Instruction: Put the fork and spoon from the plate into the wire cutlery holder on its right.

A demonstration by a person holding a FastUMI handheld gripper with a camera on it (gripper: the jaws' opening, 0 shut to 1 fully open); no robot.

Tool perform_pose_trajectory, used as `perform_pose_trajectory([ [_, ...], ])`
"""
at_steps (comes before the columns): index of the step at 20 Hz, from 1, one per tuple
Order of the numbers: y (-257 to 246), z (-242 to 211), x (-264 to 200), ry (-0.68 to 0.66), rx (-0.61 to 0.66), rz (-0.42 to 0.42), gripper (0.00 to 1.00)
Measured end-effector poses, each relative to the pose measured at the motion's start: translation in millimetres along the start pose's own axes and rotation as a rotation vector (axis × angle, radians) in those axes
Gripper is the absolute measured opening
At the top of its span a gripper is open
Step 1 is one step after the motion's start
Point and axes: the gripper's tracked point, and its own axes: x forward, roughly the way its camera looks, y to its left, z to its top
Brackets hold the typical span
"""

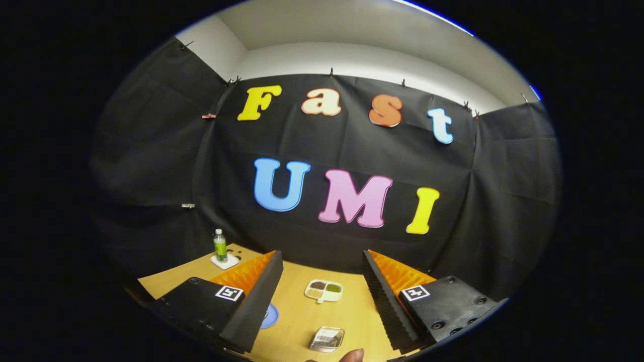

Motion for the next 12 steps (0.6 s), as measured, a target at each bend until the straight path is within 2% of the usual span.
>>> perform_pose_trajectory([
  [4,33,-37,20,0.139,0.075,0.085,0.98],
  [9,68,-81,36,0.282,0.062,0.152,0.98],
  [12,91,-124,50,0.436,0.077,0.206,0.97],
])
